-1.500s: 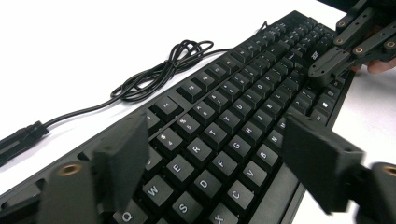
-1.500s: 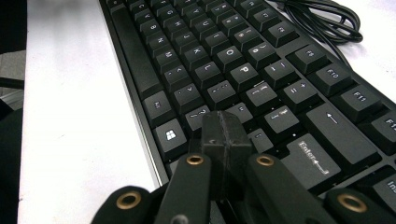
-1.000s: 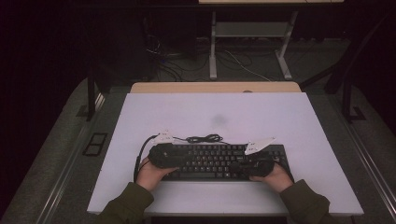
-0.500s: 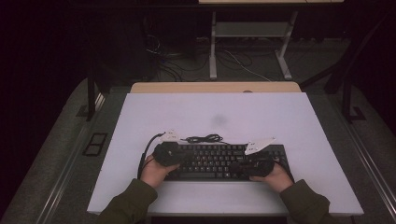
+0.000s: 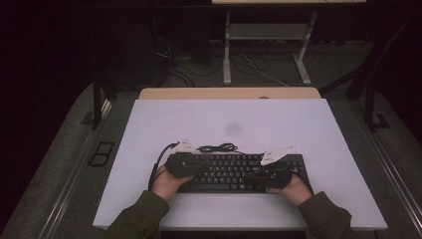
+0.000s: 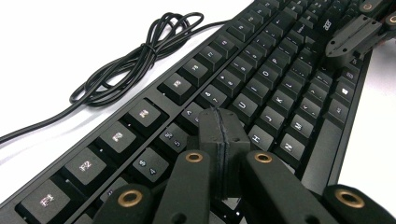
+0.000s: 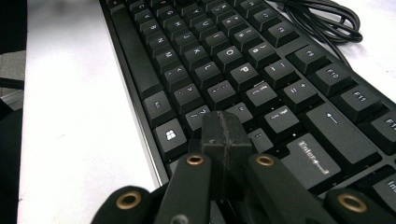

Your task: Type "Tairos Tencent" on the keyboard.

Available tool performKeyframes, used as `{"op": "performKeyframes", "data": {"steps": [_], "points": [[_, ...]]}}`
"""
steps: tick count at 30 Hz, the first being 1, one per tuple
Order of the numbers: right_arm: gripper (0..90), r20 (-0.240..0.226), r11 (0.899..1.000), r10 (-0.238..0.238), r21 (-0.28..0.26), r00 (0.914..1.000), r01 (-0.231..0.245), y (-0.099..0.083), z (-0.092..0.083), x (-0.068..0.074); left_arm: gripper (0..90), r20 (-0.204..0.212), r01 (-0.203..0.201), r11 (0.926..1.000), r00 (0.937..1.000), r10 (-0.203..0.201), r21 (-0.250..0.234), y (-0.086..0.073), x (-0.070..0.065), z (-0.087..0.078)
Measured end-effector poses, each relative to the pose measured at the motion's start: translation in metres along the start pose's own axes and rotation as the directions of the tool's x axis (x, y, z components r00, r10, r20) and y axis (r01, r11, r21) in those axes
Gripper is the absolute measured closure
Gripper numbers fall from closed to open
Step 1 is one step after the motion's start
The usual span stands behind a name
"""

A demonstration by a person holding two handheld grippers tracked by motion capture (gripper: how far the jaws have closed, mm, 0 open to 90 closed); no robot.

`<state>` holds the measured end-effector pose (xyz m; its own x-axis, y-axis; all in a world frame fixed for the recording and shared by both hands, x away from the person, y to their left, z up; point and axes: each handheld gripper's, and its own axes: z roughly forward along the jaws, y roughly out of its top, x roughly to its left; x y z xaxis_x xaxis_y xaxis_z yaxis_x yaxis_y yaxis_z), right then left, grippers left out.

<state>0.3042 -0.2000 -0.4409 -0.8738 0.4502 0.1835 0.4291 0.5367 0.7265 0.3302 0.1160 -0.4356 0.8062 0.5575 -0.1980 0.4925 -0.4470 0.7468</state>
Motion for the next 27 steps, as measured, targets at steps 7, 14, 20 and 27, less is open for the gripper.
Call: {"op": "performKeyframes", "data": {"steps": [7, 14, 20, 27], "points": [[89.3, 0.002, 1.0, -0.003, 0.0, 1.0, 0.003, 0.0001, 0.0001, 0.0003, 88.9, 0.0, -0.008, 0.9999, 1.0, 0.008, 0.012, -0.0001, -0.0003, 0.0007], [89.3, 0.003, 1.0, -0.004, 0.001, 1.0, 0.004, 0.0002, 0.0001, 0.0005, 89.0, -0.005, -0.004, 0.9999, 1.0, 0.004, 0.014, -0.0007, -0.0009, 0.0024], [89.3, 0.004, 1.0, -0.004, 0.001, 1.0, 0.004, 0.0002, 0.0001, 0.0007, 88.9, -0.005, -0.009, 0.9999, 0.9999, 0.009, 0.013, 0.0003, -0.0015, 0.0007], [89.3, 0.005, 1.0, -0.005, 0.001, 1.0, 0.005, 0.0002, 0.0001, 0.0008, 88.9, -0.006, -0.011, 0.9999, 0.9999, 0.011, 0.001, 0.0011, -0.0013, -0.0041]]}}
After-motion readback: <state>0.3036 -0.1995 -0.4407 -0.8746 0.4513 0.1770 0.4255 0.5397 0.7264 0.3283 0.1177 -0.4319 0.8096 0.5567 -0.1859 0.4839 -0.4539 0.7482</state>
